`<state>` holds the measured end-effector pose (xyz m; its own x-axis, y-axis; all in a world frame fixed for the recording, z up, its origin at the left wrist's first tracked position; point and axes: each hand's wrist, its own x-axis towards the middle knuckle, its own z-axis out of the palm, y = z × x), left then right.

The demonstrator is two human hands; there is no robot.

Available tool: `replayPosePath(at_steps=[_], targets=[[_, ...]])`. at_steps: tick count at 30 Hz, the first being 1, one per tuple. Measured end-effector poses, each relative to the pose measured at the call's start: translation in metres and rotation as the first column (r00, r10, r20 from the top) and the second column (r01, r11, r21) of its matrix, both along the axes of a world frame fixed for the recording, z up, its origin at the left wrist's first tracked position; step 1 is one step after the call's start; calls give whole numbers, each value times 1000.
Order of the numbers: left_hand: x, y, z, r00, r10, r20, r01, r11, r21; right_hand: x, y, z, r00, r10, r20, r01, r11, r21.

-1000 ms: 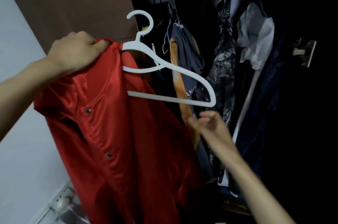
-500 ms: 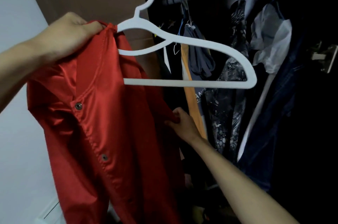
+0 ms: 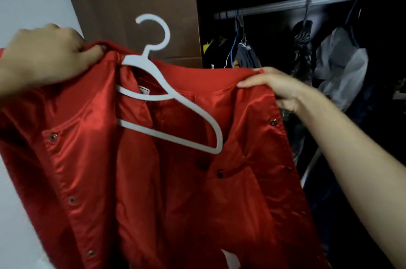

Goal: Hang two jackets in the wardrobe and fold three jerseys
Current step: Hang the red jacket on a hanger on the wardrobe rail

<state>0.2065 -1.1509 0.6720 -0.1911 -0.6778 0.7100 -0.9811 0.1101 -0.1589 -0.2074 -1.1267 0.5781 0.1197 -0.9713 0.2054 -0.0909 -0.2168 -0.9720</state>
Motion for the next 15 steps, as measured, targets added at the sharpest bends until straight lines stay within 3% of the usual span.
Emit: replayPosePath(at_steps=[4,8,10,12,15], targets=[[-24,16,-20,996,92,20,-91,995,-37,28,37,47,993,98,60,-92,991,-96],[-68,21,-41,983,113,-146,-99,990,96,95,68,59,974,194,118,-167,965,-203],[-86,15,-48,959,29,-282,63,949,310,137,72,49,970,201,135,-170,962,-213],[-97,10,-49,888,-83,-453,326,809,490,162,70,36,977,168,129,-131,958,-255],[-102,15,-48,726,-57,-685,543,660,520,156,61,23,988,-74,-138,4,892,-451]])
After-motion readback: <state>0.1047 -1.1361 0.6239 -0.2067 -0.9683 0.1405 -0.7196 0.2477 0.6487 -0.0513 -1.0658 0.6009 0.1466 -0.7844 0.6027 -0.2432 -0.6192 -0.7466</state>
